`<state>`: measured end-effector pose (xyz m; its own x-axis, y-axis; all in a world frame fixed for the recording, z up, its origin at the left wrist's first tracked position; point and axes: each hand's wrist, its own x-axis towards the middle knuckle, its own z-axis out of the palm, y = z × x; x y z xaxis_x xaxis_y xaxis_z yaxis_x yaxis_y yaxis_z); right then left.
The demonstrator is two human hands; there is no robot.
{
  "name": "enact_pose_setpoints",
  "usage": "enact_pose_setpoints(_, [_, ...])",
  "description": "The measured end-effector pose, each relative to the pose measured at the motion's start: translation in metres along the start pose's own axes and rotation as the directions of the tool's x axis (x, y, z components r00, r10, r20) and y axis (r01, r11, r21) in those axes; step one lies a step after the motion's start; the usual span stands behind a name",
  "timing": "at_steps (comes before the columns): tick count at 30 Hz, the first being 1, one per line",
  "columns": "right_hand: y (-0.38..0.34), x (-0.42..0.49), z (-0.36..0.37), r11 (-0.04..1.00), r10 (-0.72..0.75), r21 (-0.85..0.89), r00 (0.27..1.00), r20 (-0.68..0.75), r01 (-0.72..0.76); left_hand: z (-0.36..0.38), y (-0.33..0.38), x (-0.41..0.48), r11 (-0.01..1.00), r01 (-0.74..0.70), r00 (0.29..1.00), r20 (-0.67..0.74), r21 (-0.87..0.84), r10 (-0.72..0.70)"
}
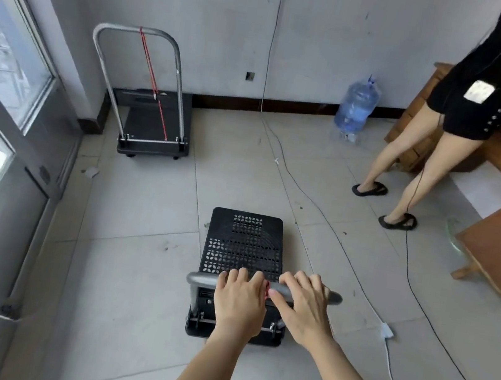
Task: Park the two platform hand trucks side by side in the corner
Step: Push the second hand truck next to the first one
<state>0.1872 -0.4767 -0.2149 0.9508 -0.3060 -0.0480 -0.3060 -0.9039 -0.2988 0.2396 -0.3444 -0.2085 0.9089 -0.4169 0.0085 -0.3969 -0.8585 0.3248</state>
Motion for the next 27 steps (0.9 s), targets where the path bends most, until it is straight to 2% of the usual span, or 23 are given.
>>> enact_pose_setpoints(4, [-0.001,0.059,-0.004,0.999,-0.031,-0.013,0.999,0.032,0.032,0.002,-0.01,0.056,1.0,0.016,1.0,-0.012,0.009,-0.016])
enact_pose_setpoints(9, [0.002,0.139,-0.004,1.0,-0.023,-0.006,1.0,0.022,0.023,-0.005,-0.014,0.137,0.999,-0.012,0.994,0.111,0.031,0.008])
enact_pose_setpoints(12, [0.011,0.196,-0.01,0.999,-0.03,-0.026,0.998,0.049,0.032,-0.012,-0.011,0.193,1.0,-0.012,0.997,0.083,0.028,0.01])
enact_pose_setpoints(17, [0.027,0.292,-0.021,0.997,-0.073,-0.033,0.992,0.098,0.077,-0.016,-0.005,0.286,0.998,-0.03,0.99,0.141,0.052,0.022])
enact_pose_setpoints(27, [0.023,0.473,-0.03,0.993,-0.108,-0.044,0.99,0.088,0.112,-0.012,-0.03,0.461,0.998,0.064,0.976,0.208,0.01,-0.064])
